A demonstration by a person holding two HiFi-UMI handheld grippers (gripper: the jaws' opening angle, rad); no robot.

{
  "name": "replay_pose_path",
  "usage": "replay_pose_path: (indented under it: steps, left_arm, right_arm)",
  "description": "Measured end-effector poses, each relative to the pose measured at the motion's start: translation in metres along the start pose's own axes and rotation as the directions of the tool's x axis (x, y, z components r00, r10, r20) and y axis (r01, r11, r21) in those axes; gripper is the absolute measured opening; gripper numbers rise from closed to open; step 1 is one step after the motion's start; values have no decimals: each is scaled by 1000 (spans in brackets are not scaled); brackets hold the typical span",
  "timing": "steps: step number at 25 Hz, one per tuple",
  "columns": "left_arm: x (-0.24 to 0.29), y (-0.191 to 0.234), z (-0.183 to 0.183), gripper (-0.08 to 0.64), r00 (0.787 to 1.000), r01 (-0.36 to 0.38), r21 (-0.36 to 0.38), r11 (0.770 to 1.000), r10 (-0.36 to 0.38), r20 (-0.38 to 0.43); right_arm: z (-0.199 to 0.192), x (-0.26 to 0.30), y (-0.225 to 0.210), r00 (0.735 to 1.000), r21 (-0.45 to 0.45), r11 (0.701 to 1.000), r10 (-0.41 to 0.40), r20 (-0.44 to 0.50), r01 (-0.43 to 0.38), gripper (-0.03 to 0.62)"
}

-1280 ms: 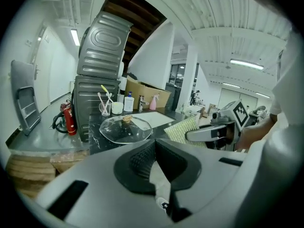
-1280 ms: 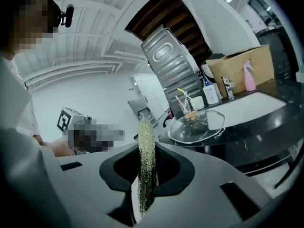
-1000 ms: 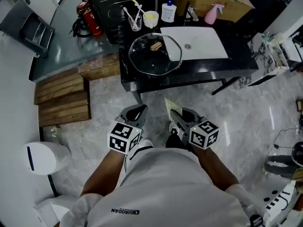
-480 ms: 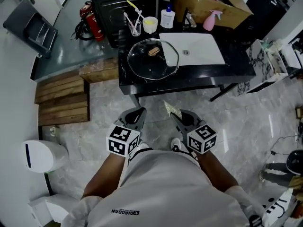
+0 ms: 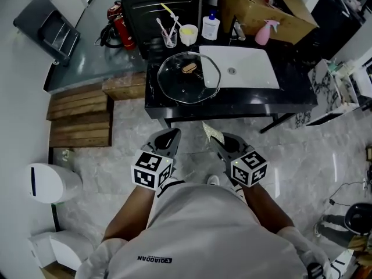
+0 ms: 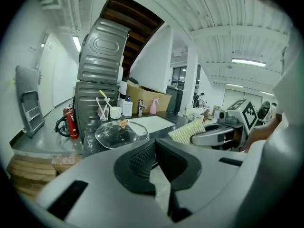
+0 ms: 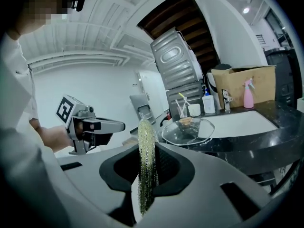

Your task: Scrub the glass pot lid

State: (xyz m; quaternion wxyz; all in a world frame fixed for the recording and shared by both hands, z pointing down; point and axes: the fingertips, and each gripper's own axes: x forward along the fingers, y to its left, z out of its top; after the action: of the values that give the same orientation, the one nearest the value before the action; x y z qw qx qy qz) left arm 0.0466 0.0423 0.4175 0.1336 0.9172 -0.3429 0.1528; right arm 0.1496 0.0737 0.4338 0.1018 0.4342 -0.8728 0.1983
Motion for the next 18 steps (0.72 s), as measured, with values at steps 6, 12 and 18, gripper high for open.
replay_pose_path:
  steps: [6, 12, 18]
  left_arm:
    - [12, 11, 5, 15, 1000, -17, 19, 1000, 18, -8]
    - [23, 22, 12, 15, 1000, -11, 16, 1000, 11, -16]
    - [30, 27, 13, 15, 1000, 6, 24, 1000, -6, -20]
  right_arm:
    - [11, 15, -13, 1000, -31, 999, 12, -9, -12, 83]
    - [18, 27, -22, 1000, -19, 1000, 7, -9, -8, 83]
    - [18, 35, -26, 1000, -12, 1000, -2, -10, 2, 83]
